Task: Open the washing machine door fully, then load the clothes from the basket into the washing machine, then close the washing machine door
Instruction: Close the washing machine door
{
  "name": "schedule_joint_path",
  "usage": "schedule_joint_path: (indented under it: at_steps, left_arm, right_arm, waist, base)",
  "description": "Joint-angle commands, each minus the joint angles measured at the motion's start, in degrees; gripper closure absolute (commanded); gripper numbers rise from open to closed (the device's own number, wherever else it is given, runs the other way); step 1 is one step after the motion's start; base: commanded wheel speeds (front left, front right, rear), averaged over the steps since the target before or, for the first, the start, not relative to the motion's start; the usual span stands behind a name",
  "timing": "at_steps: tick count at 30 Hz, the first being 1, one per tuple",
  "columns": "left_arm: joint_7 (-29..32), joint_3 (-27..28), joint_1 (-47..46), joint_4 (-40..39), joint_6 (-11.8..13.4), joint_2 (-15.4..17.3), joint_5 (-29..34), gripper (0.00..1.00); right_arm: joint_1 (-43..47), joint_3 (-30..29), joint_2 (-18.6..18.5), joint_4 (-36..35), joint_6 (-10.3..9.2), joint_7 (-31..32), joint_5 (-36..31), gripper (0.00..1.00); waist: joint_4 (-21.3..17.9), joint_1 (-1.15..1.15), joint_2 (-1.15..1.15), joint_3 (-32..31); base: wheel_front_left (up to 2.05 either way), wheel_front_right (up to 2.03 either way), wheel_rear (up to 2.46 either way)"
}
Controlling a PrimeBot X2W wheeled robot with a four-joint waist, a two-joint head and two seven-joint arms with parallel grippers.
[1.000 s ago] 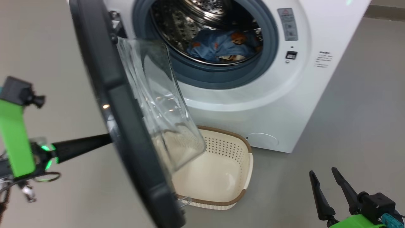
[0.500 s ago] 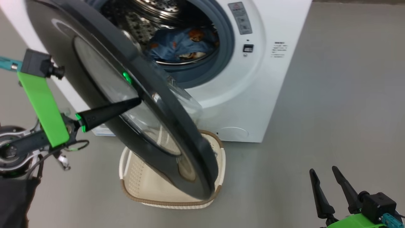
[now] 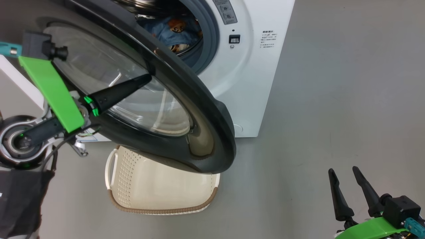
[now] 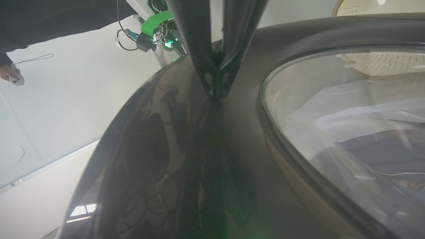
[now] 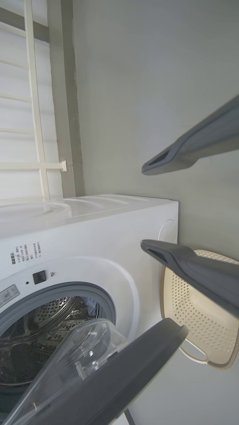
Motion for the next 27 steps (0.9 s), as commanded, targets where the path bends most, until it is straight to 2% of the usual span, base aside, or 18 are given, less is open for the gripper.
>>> schedule_joint_path:
  at_steps: [1, 9, 10, 11, 12, 27]
  left_arm:
    - [-0.9, 2.1, -2.3, -0.9, -0.2, 3.1, 0.3, 1.0]
    - [-4.4, 2.6, 4.2, -1.0, -0.2, 6.9, 0.5, 1.0]
    - [-5.2, 2.7, 5.2, -0.9, -0.2, 7.3, 0.7, 0.79]
    - [-5.4, 2.8, 6.4, -0.7, -0.2, 7.4, 0.2, 0.52]
    - [-5.7, 2.8, 7.5, -0.7, -0.2, 7.8, 0.0, 0.0]
    - [-17.8, 3.2, 19.7, 1.4, -0.2, 11.6, 1.8, 0.0]
  right_arm:
    - [-1.9, 1.0, -0.2, -1.4, 0.09, -0.3, -0.4, 0.0]
    - [-2.2, 1.2, -0.3, -1.1, 0.09, -0.3, -0.5, 0.0]
    - [-2.2, 1.2, -0.4, -1.1, 0.09, -0.3, -0.5, 0.0]
    - [-2.1, 1.2, -0.5, -1.1, 0.09, -0.3, -0.5, 0.0]
    - [-2.0, 1.2, -0.7, -1.1, 0.09, -0.3, -0.4, 0.0]
    - [-0.2, 0.7, -2.1, -1.3, 0.09, -0.3, -0.4, 0.0]
  waist:
    - [0.0, 0.0, 0.0, 0.0]
    - [1.7, 0.0, 0.0, -0.8]
    - [1.9, 0.0, 0.0, -0.9]
    - [2.1, 0.0, 0.0, -1.1]
    - [2.4, 0.0, 0.0, -1.3]
    - [4.3, 0.0, 0.0, -2.3]
  base:
    - [0.0, 0.0, 0.0]
    - [0.0, 0.0, 0.0]
    - [0.0, 0.0, 0.0]
    - [0.0, 0.0, 0.0]
    - [0.0, 0.0, 0.0]
    - [0.0, 0.0, 0.0]
